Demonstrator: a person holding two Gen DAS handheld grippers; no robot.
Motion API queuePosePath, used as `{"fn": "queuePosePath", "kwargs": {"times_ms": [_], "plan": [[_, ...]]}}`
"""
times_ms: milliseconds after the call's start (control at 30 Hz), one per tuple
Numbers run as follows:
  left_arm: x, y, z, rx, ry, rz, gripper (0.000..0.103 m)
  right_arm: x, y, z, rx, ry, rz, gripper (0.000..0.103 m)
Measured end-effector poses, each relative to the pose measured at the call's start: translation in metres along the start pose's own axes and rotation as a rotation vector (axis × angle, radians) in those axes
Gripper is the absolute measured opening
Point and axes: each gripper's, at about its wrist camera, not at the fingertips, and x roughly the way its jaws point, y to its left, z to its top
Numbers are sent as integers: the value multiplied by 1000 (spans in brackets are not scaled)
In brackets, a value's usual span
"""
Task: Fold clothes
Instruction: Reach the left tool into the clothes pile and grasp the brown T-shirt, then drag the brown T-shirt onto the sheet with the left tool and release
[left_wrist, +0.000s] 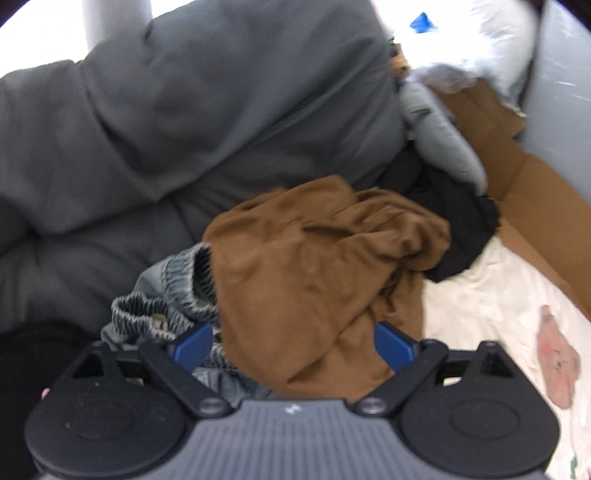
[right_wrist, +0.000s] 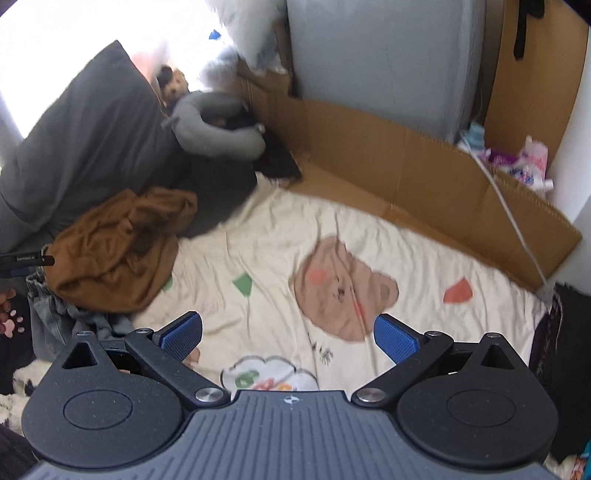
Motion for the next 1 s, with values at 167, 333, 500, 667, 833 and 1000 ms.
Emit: {"fn": "queuePosePath", "kwargs": {"times_ms": [167,333,500,667,833,1000], "plan": [[37,19,-10,-97,49,-15,91,11,0,-8,7,39,-2,102],[65,28,-12,-140,73,-23,85,12,3,-11,1,55,6,102],[66,31,-6,-142,75,10,54,14,7,-13,13,70,17,102],[55,39,-7,-159,78,-32,38,11,16,-15,-7,59,30,102],[38,39,-8,-163,65,-130,5,5,20,-15,4,45,51,102],[22,17,-9,-120,56,-228,4,-5,22,-15,30,21,75,102]]}}
